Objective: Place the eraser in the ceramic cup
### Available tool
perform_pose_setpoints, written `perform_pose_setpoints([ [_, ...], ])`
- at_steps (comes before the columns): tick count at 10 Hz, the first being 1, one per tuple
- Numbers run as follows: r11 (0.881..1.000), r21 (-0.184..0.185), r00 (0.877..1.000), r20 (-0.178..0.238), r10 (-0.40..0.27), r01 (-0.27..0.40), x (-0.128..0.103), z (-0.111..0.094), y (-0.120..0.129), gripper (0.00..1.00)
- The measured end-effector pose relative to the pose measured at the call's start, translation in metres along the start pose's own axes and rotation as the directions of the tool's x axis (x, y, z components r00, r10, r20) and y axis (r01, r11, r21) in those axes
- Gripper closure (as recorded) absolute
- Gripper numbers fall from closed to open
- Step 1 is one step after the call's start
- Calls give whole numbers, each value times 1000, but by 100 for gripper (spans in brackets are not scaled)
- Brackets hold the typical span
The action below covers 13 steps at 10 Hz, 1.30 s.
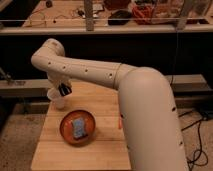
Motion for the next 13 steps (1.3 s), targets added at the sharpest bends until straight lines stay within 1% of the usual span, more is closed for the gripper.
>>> perform_pose_setpoints([
  [4,1000,5,1000,11,3,-3,-1,6,-5,100],
  [13,1000,8,999,30,15,-15,-2,16,-5,100],
])
